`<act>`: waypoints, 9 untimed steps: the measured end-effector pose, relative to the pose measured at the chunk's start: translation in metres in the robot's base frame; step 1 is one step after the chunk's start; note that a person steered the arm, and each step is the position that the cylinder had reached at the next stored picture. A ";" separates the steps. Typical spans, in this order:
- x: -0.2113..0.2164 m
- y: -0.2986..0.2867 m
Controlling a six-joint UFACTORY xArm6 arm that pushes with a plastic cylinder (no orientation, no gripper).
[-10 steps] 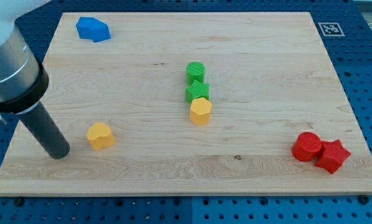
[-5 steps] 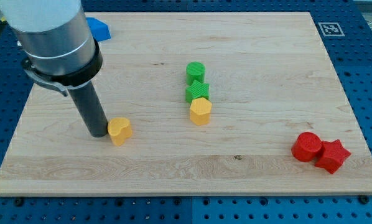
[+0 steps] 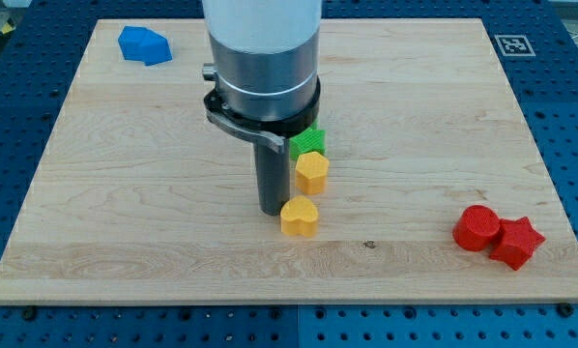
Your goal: Slide the yellow heart below the yellow hexagon
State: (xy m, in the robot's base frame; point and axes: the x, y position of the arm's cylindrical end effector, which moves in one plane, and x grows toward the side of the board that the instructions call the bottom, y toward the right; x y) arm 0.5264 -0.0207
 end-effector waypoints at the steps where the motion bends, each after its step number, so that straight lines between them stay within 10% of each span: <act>1: 0.000 0.000; 4: 0.071 -0.009; 9: 0.016 0.028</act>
State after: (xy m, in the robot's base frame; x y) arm 0.5427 0.0071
